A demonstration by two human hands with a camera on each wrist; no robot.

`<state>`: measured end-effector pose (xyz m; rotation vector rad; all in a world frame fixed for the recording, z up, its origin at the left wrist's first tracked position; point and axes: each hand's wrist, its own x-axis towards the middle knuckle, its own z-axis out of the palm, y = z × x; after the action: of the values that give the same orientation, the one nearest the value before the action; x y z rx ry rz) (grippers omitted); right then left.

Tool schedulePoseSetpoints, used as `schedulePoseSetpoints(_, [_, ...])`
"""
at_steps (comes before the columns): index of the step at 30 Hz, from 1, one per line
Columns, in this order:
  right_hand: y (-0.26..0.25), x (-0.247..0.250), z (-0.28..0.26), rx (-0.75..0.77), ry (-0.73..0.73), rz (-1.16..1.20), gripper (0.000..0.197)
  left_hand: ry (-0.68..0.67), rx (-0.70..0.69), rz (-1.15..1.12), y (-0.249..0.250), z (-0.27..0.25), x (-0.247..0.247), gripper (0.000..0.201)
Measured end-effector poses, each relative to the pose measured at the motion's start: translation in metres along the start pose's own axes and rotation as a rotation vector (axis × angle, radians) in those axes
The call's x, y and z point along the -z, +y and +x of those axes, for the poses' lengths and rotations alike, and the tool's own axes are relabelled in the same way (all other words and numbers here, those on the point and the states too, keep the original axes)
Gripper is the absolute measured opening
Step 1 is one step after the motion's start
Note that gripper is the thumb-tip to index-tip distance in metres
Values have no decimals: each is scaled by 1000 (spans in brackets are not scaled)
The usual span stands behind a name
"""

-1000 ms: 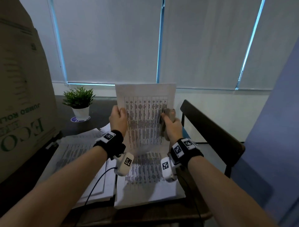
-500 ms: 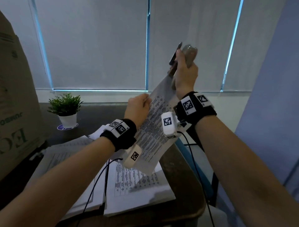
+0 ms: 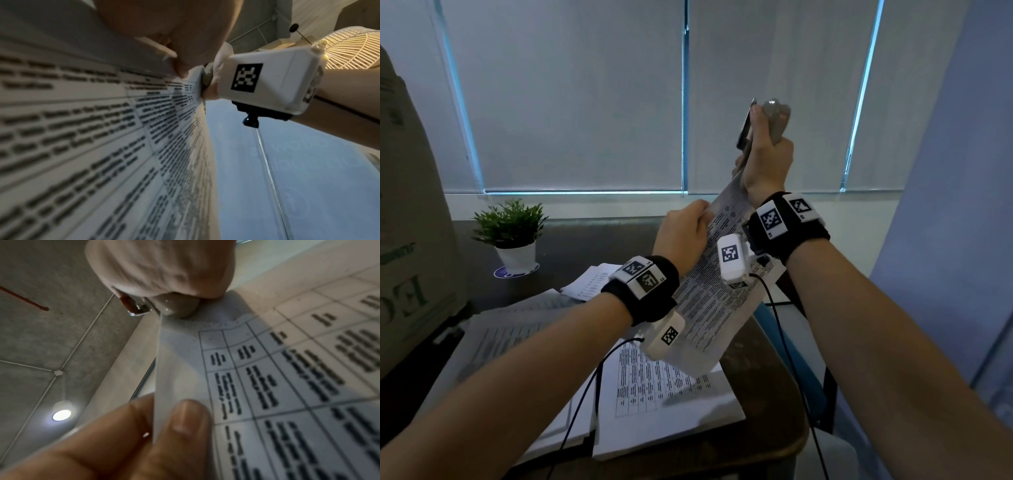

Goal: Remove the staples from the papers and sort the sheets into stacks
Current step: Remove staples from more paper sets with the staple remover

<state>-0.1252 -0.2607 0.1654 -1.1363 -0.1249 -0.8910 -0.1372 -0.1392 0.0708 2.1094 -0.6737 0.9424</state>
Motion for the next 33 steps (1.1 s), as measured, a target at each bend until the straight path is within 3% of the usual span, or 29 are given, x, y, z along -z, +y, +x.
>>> schedulePoseSetpoints(4, [8, -4, -5, 12, -7, 12, 42, -8, 16, 3, -5, -5, 2, 22])
schedulePoseSetpoints(7, [19, -12, -12, 12, -34, 34, 38, 12, 140, 6, -18, -1, 13, 19])
schedulePoseSetpoints(10, [39, -19, -16, -53, 112, 98, 52, 27, 314, 91, -57, 0, 38, 13])
schedulePoseSetpoints(12, [57, -20, -22, -159, 184, 125, 62, 3, 450, 162, -96, -7, 61, 12])
schedulePoseSetpoints(13, [75, -18, -26, -249, 185, 123, 58, -10, 517, 206, -117, -14, 73, 15])
schedulePoseSetpoints(19, [178, -11, -85, -769, 1, -69, 24, -162, 882, 411, -222, -70, 130, 26])
schedulePoseSetpoints(22, [217, -5, -117, -984, -84, -21, 30, -199, 1032, 404, -251, -94, 146, 29])
schedulePoseSetpoints(25, [241, 3, -133, -1050, -96, -10, 30, -188, 1099, 465, -289, -111, 159, 28])
schedulePoseSetpoints(28, [254, 9, -142, -1066, -69, -15, 39, -224, 1089, 500, -365, -118, 150, 36])
schedulePoseSetpoints(31, [260, 20, -144, -1066, -98, -34, 37, -306, 934, 419, -280, -101, 122, 28])
schedulePoseSetpoints(33, [264, 27, -144, -1075, -142, -14, 34, -495, 854, 292, -233, -91, 93, 18])
